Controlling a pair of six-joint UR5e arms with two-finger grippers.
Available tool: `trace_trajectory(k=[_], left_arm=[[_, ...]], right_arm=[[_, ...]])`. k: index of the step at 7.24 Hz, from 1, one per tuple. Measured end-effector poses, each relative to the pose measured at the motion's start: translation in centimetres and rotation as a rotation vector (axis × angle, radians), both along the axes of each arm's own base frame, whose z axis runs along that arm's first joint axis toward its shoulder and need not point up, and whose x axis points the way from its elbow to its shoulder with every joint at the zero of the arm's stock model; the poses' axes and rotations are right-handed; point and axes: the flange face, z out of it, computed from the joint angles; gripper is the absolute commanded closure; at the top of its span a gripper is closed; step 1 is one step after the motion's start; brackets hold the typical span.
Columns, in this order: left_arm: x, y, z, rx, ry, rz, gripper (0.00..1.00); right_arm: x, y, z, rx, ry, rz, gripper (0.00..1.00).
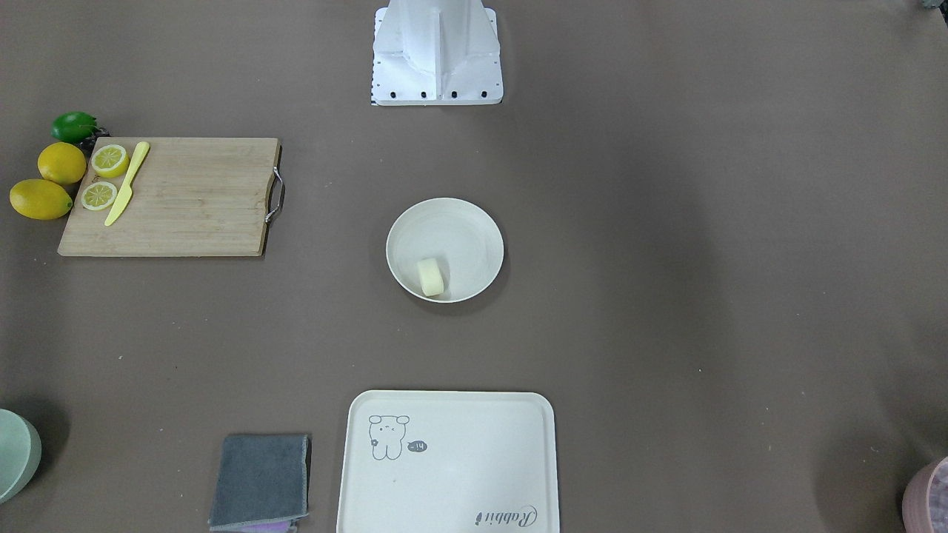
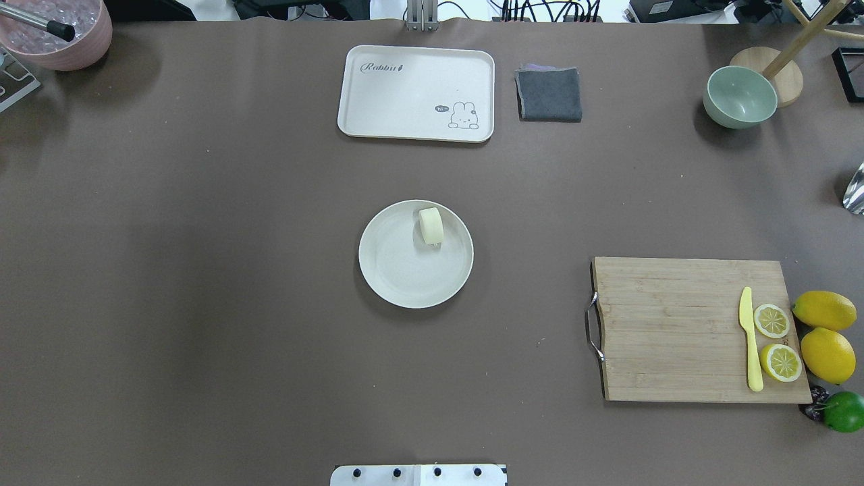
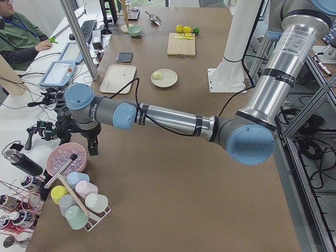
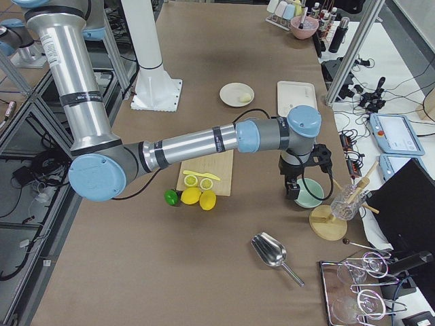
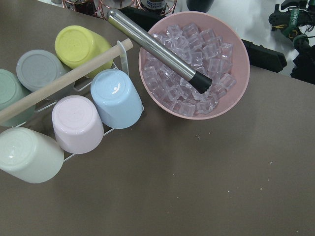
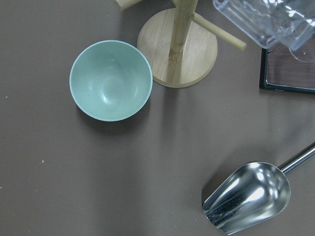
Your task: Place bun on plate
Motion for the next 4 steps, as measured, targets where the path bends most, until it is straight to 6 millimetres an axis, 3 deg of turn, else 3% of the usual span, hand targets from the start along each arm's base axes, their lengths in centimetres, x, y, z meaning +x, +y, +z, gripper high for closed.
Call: trace_trajectory(k=[4], left_arm=[[0.24, -0.18, 0.09, 0.052, -0.01, 0.053, 0.02]], right_arm=[[0.19, 0.19, 0.17, -0.002, 0.0, 0.003, 0.0]])
